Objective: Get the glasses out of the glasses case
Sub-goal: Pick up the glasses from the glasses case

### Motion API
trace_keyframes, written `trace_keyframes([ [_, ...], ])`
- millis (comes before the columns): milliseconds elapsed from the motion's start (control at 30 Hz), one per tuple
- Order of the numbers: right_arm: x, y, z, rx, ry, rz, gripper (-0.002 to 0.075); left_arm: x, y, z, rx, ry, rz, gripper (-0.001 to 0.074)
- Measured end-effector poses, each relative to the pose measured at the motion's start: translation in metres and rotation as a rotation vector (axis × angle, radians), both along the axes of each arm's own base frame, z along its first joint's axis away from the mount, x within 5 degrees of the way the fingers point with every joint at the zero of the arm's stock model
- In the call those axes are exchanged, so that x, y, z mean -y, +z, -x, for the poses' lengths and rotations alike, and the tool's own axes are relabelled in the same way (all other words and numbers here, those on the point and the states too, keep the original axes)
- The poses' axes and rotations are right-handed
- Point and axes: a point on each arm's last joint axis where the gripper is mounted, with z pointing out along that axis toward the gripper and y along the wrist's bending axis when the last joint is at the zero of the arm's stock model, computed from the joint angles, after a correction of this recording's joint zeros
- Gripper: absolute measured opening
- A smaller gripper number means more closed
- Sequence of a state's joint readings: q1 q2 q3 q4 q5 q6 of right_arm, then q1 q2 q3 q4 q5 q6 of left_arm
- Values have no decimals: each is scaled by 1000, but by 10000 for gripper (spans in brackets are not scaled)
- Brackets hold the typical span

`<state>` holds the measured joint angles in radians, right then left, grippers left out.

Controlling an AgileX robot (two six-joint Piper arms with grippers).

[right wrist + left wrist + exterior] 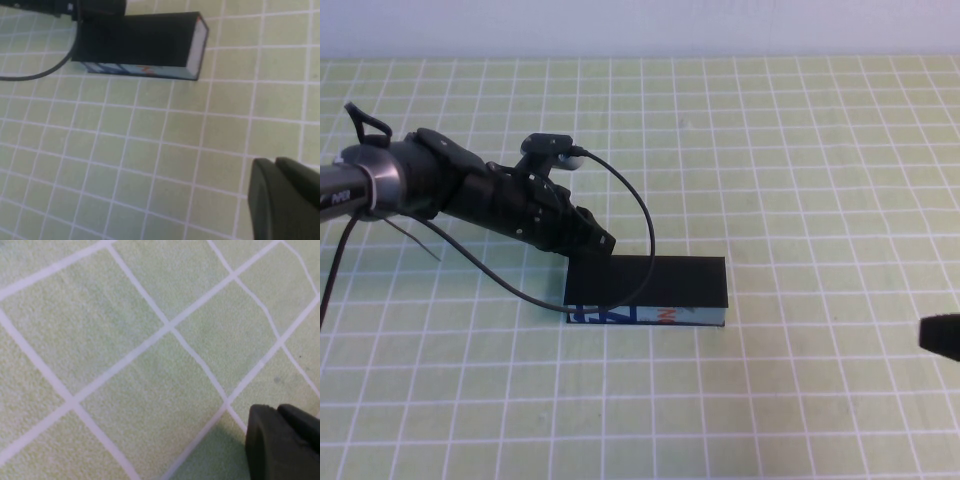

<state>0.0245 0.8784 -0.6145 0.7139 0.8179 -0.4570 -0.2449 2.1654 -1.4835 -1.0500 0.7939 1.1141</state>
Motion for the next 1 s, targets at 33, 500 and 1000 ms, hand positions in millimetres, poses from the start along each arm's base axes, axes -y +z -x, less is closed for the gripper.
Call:
trace_keyframes([
  [33,-3,3,-8,0,30,1,-18,0,0,0,0,0,0,-4],
  [500,-142,-2,-74,192,664,330,-16,0,0,0,-4,-4,2,-4],
  [1000,-203,-51,-130,444,984,616,274,1,0,1,-10,-12,6,-4],
])
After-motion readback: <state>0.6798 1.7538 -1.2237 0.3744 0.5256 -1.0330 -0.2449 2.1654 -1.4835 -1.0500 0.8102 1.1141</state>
